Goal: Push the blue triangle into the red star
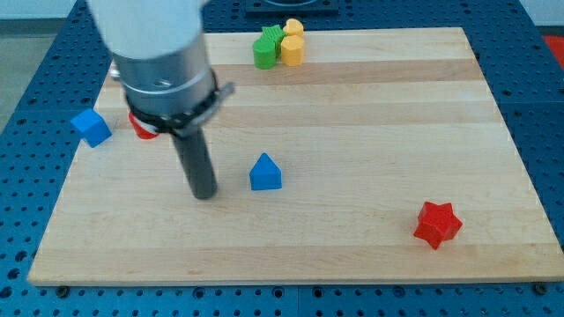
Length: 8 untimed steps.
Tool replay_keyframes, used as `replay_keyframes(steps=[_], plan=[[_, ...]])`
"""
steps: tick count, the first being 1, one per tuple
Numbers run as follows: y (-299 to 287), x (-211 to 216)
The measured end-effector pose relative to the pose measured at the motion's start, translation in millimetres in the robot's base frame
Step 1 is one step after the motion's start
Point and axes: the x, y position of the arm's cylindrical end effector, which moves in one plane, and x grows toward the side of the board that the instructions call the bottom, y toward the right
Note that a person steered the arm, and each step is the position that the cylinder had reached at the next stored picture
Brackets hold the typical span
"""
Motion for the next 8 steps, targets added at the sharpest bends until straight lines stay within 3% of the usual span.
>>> replay_keyframes(steps=[1,3,4,5,6,7,8], plan=[[24,-29],[195,-7],[218,-4],[187,-48],[125,-62],[78,-31],[80,-9]])
